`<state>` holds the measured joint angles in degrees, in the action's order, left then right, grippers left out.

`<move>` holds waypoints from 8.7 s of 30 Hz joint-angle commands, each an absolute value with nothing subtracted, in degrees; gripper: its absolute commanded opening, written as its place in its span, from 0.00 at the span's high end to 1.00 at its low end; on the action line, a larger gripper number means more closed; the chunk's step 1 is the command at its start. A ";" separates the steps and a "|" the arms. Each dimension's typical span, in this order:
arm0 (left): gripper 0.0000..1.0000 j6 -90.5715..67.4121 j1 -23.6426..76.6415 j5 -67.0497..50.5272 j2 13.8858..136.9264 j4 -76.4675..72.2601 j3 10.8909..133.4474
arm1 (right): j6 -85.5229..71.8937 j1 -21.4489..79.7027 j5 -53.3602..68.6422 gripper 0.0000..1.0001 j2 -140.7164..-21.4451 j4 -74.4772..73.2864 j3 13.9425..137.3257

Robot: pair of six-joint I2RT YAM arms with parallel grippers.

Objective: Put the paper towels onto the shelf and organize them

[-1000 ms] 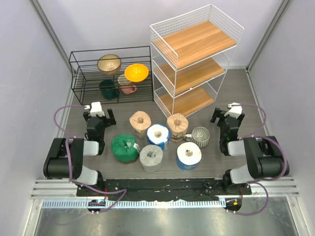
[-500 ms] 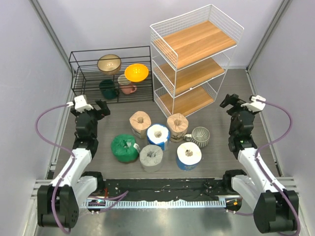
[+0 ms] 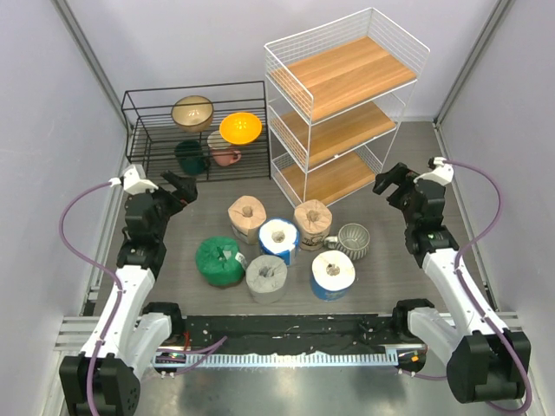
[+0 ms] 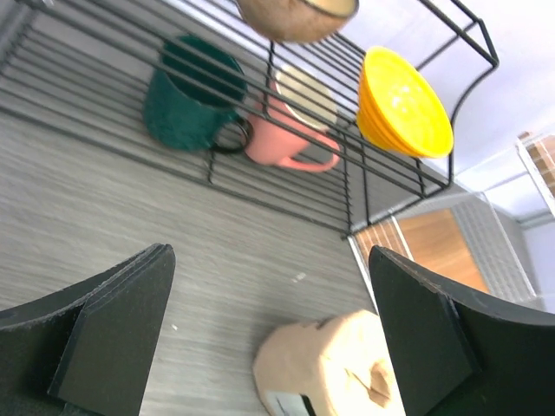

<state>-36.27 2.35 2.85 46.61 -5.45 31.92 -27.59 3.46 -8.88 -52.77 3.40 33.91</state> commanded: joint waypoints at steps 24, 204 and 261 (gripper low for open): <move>0.00 -34.10 12.39 6.50 45.17 9.76 33.75 | -29.71 29.35 -6.41 0.02 -65.21 -11.34 45.09; 0.00 -36.21 12.48 4.92 45.70 9.14 32.43 | -41.57 9.32 -5.80 0.07 -78.85 64.32 13.54; 0.00 -37.27 12.39 3.34 48.08 6.59 31.46 | -34.46 11.86 -1.76 0.05 -61.16 -2.28 45.52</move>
<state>-37.39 12.27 4.25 47.77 9.61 31.57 -35.53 10.33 -2.72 -58.63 -5.78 39.62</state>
